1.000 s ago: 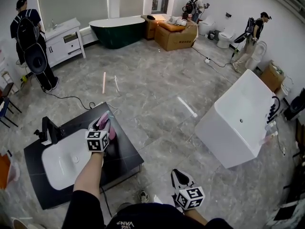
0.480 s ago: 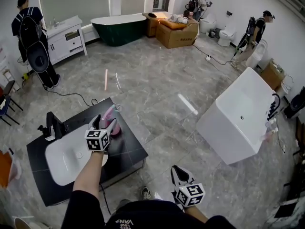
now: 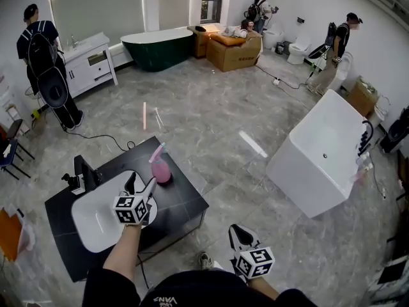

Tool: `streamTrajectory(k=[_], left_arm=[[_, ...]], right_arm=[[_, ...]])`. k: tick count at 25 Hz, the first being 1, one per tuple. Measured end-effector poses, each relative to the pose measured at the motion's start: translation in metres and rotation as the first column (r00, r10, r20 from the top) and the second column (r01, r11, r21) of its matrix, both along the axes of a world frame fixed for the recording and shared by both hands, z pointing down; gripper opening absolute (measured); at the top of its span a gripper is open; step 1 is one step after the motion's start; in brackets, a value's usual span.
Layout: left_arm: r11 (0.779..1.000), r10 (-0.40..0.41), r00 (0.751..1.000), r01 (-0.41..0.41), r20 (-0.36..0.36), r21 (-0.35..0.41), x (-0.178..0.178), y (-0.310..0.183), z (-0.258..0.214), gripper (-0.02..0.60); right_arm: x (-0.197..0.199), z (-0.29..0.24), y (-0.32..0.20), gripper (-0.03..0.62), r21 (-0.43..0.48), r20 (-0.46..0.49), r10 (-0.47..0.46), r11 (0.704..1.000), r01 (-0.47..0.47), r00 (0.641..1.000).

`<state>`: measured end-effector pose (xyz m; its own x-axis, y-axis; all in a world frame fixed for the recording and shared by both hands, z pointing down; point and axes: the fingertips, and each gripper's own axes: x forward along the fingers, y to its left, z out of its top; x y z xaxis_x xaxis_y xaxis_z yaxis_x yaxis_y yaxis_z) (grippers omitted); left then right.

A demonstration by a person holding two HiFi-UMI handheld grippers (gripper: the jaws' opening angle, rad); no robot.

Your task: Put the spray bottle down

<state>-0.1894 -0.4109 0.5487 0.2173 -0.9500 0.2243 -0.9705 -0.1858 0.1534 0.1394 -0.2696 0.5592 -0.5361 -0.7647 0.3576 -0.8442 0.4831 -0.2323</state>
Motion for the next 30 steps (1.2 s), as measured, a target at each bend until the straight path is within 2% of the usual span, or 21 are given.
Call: streamTrajectory(k=[4,8,12,17,19,22,25,30], left_arm=[[0.999,0.020,1.000,-0.020,0.001,0.036,-0.004,0.032,-0.007,0.338],[0.997,0.063,0.998,-0.063,0.001,0.041,-0.007,0.063,-0.009,0.309],[0.993,0.111,0.994,-0.112,0.022,0.034,-0.003,0.100,-0.005,0.223],[0.987,0.155,0.988,-0.156,0.019,0.027,0.000,0.148,-0.004,0.144],[0.983,0.178,0.983,-0.179,0.038,0.028,0.001,0.166,-0.004,0.115],[0.976,0.212,0.974,-0.215,0.075,0.039,0.000,0.191,-0.007,0.081],[0.973,0.215,0.973,-0.220,0.079,0.070,-0.002,0.213,-0.019,0.029],[0.971,0.213,0.975,-0.218,0.063,0.096,-0.007,0.249,-0.029,0.012]], right_arm=[[-0.018,0.003,0.010,0.020,0.003,0.003,0.002,1.000,-0.002,1.000],[-0.038,-0.003,0.020,0.018,0.023,0.014,-0.003,1.000,0.002,1.000],[-0.049,-0.005,0.036,0.018,0.031,0.015,0.003,1.000,-0.003,1.000],[-0.062,-0.004,0.064,0.018,0.019,0.015,0.005,1.000,-0.005,1.000],[-0.066,-0.003,0.075,0.017,0.014,0.014,0.009,1.000,-0.009,1.000],[-0.078,0.002,0.090,0.015,0.008,0.013,0.009,1.000,-0.009,1.000],[-0.088,0.003,0.103,0.012,0.007,0.009,0.002,1.000,-0.002,1.000],[-0.103,0.002,0.120,0.008,0.009,0.002,-0.014,1.000,0.014,1.000]])
